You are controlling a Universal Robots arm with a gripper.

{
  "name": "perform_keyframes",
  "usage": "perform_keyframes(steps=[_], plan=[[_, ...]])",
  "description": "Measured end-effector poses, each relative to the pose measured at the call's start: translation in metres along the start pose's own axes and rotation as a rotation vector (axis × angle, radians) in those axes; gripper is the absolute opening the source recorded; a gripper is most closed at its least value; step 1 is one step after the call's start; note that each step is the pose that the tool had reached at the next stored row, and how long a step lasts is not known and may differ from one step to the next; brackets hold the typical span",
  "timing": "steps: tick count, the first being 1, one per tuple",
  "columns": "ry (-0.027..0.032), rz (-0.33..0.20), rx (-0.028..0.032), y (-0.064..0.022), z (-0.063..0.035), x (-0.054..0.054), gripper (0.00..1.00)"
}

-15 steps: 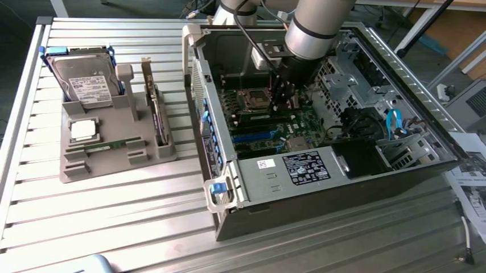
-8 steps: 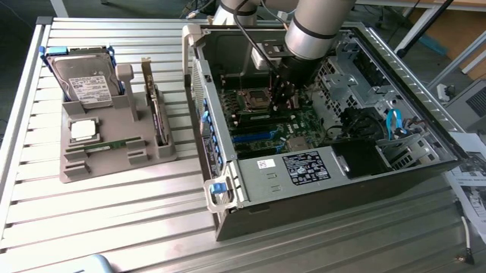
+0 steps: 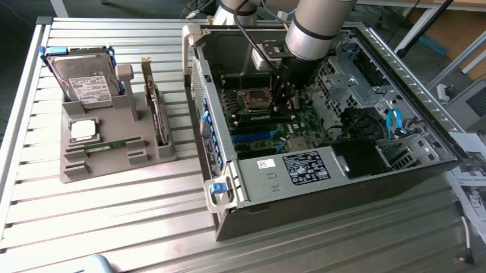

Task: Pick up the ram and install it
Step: 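Insert the ram into the slot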

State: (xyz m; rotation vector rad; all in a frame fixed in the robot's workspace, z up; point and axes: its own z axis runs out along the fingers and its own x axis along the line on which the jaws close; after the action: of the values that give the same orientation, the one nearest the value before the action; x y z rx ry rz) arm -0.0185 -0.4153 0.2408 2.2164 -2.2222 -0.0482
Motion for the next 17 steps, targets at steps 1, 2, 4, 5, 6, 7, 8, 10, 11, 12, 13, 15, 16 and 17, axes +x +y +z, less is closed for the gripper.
perform_keyframes(steps=[1,2,4,5,6,7,8,10,11,12,13,15,16,17], plan=[[-0.0001,0.0,0.0001,0.0,0.0008,0.0,0.12],[-0.0001,0.0,0.0001,0.0,0.001,0.0,0.12],[-0.0001,0.0,0.0001,0.0,0.001,0.0,0.12],[-0.0001,0.001,0.0001,0.0,0.001,0.0,0.12],[-0.0001,0.002,0.0001,-0.0001,0.0011,0.0,0.12],[-0.0001,0.003,0.0001,0.0,0.001,0.0,0.12],[-0.0002,0.005,0.0001,-0.0001,0.001,0.0,0.12],[-0.0003,0.007,0.0002,-0.0001,0.0011,0.0,0.12],[-0.0004,0.009,0.0003,-0.0001,0.0011,-0.0001,0.12],[-0.0004,0.011,0.0003,-0.0001,0.0011,0.0,0.12],[-0.0004,0.012,0.0003,-0.0001,0.0011,-0.0001,0.12],[-0.0004,0.012,0.0004,-0.0001,0.0011,0.0,0.12],[-0.0004,0.012,0.0003,-0.0001,0.0011,0.0,0.12],[-0.0004,0.012,0.0003,-0.0001,0.001,0.0,0.12]])
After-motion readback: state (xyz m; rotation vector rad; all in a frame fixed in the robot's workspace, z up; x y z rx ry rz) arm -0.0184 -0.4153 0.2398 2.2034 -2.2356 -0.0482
